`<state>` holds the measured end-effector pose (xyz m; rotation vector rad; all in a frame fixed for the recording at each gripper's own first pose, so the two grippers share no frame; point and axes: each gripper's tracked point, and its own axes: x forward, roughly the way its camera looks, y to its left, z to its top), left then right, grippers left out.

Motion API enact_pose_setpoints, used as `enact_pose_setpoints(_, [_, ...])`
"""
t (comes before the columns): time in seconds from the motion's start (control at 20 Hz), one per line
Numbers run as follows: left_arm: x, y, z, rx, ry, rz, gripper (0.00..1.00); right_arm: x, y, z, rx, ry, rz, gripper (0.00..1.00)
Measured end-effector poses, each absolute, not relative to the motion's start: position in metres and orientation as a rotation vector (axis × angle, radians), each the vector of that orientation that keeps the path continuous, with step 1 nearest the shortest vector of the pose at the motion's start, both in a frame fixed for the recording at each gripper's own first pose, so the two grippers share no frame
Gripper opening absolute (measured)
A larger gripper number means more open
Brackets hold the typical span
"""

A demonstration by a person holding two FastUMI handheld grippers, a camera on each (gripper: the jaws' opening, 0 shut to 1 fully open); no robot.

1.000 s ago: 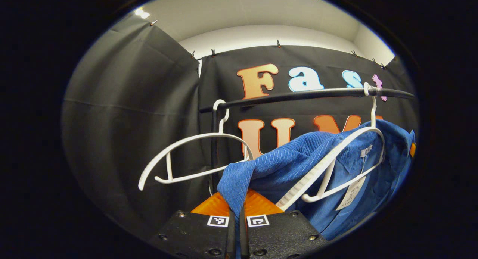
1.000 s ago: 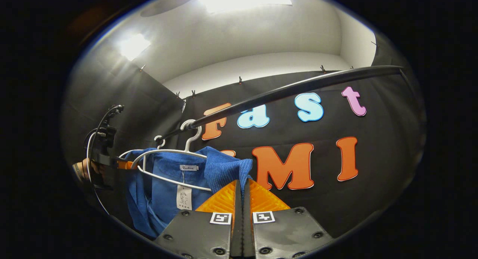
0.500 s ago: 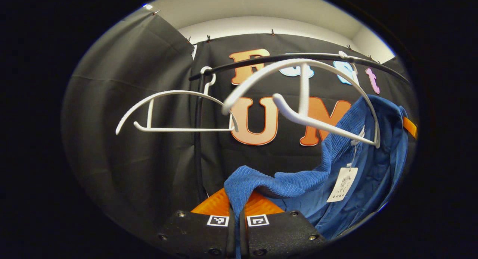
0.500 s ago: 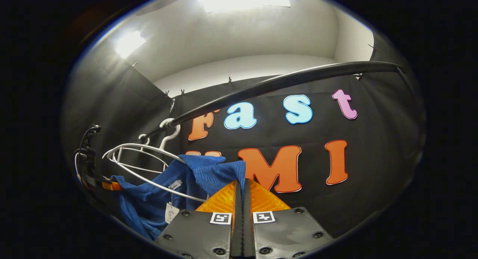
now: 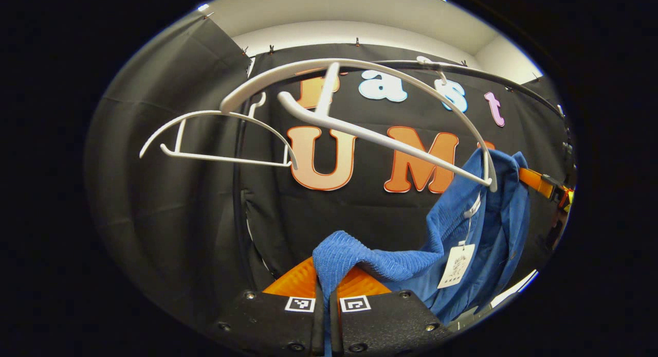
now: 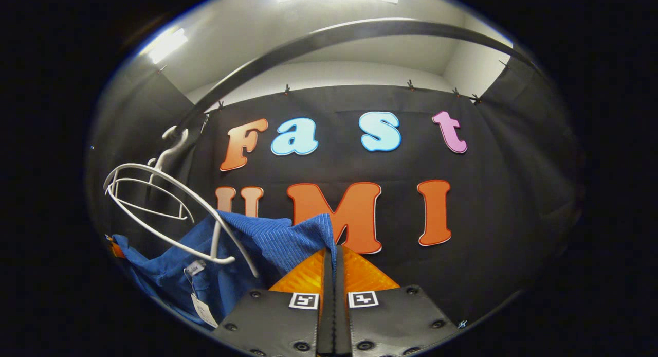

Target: Grasp the clothes on the hanger with both hands and then place them into the laundry hamper below.

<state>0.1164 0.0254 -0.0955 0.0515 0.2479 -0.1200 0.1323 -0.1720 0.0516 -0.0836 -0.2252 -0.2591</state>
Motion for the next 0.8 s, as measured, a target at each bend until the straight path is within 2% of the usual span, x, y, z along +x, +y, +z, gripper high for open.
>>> enact_pose_setpoints(0.1, [0.113,0.016,-0.105,0.045,0.268,-0.136,0.07,0.129,-0.188,0.047,-0.105,-0.213,-0.288,0.08])
enact_pose_setpoints(0.3, [0.107,-0.006,-0.121,0.030,0.305,-0.177,0.05,0.119,-0.202,0.033,-0.120,-0.159,-0.303,0.07])
enact_pose_setpoints(0.55, [0.098,-0.029,-0.147,0.013,0.364,-0.211,0.05,0.109,-0.173,-0.022,-0.060,-0.035,-0.206,0.08])
enact_pose_setpoints(0.8, [0.087,-0.058,-0.187,-0.044,0.445,-0.248,0.04,0.106,-0.101,-0.069,0.013,0.093,-0.007,0.07])
